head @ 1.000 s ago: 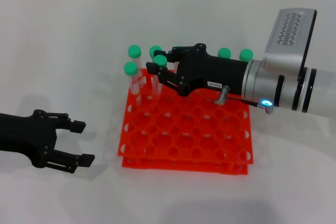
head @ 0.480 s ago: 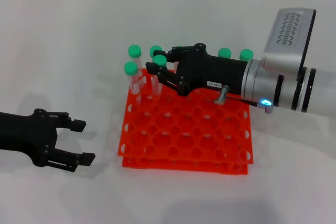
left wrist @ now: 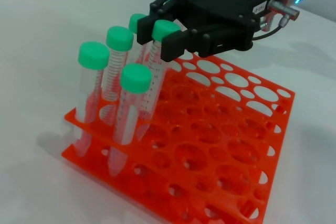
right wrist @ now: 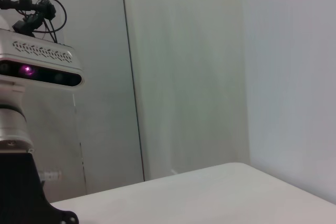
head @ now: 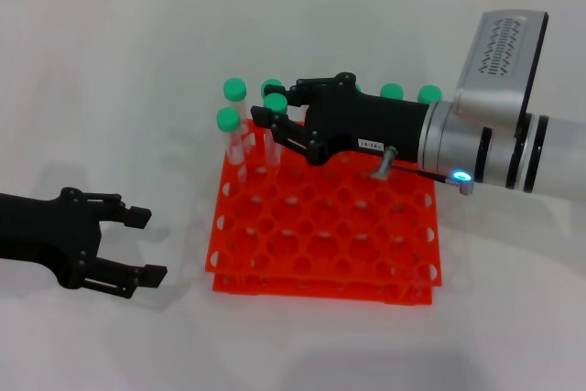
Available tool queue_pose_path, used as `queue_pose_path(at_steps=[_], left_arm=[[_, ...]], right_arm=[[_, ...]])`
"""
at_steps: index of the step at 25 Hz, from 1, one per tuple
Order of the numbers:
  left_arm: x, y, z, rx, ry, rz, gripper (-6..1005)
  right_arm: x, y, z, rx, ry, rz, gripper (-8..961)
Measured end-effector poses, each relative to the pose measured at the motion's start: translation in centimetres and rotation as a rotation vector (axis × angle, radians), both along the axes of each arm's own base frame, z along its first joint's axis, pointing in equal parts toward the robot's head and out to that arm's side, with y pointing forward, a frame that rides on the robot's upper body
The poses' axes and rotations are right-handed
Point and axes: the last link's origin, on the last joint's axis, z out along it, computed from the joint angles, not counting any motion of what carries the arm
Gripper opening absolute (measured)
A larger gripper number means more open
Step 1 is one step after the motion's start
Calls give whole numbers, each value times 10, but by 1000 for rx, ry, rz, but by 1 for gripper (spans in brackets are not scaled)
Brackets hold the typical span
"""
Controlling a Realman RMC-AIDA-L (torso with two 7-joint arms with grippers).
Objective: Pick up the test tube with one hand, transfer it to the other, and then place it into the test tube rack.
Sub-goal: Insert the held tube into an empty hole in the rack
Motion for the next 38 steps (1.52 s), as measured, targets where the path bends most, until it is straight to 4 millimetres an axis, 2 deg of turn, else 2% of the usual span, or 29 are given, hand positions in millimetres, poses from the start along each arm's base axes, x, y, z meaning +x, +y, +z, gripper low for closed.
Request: queue_pose_path(at_steps=[14, 36, 38], left_arm=[[-2, 0, 0, -2, 0, 2, 881], [-2, 0, 0, -1, 0, 1, 881], [-2, 0, 0, -3, 0, 1, 881]], right_arm=[[-3, 0, -2, -5, -7, 12, 266], [-5, 1, -2, -6, -7, 19, 408], [-5, 0, -1, -5, -1, 21, 513]])
